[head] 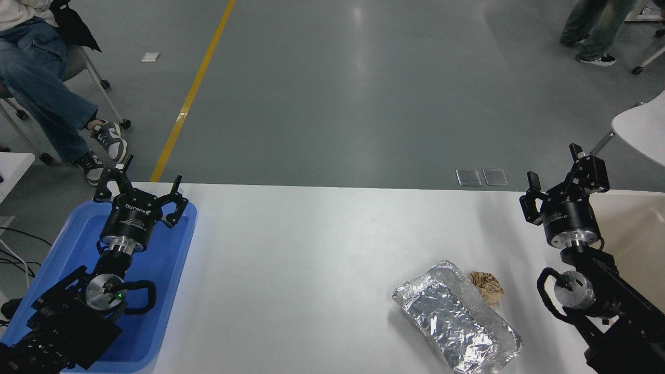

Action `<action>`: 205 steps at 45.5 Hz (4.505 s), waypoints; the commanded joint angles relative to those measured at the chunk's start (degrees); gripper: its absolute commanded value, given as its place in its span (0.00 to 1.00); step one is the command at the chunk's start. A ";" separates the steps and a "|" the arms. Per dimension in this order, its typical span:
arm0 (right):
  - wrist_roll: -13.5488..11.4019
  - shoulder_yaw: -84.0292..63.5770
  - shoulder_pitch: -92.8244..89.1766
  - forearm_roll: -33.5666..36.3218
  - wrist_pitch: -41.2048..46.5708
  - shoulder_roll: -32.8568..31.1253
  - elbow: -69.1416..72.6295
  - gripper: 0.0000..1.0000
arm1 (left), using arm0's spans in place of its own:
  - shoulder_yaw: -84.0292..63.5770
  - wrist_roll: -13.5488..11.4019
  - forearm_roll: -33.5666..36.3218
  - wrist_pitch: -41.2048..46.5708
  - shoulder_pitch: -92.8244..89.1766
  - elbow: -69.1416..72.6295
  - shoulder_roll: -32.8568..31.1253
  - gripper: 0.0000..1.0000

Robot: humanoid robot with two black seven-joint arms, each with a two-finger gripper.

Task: Pick up paper cup place in dustbin

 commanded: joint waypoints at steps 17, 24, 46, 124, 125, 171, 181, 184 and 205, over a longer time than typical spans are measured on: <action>0.00 -0.09 -0.13 -0.02 0.00 -0.04 -0.09 1.00 | 0.00 0.00 0.00 0.01 0.00 0.01 0.01 1.00; 0.00 -0.09 0.31 -0.02 0.00 0.04 -0.09 1.00 | 0.00 -0.09 0.00 0.01 0.00 -0.08 0.01 1.00; 0.00 -1.14 0.49 -0.02 -0.26 -0.31 -0.18 1.00 | 0.00 -0.09 0.00 0.01 0.00 0.01 0.01 1.00; -2.55 -160.84 108.15 15.72 40.95 -13.23 8.17 1.00 | 0.00 0.00 0.00 0.01 0.00 -0.08 -0.08 1.00; -2.55 -160.76 108.76 14.58 41.83 -13.14 8.17 1.00 | 0.00 0.00 0.00 0.01 0.00 -0.08 0.01 1.00; -6.68 -150.91 118.61 -5.91 45.00 -10.33 26.98 1.00 | 0.00 0.00 0.00 0.01 0.00 0.00 0.01 1.00; -6.59 -150.91 114.14 -8.81 45.00 -10.59 25.84 1.00 | 0.00 0.00 0.00 0.01 0.00 0.00 -0.08 1.00; -6.68 -151.00 111.77 -9.95 45.00 -11.12 24.70 1.00 | 0.00 0.00 0.00 0.01 0.00 0.01 0.01 1.00; -6.68 -150.30 89.09 -12.59 28.04 -15.16 13.46 1.00 | 0.00 0.00 0.00 0.01 0.00 0.01 0.01 1.00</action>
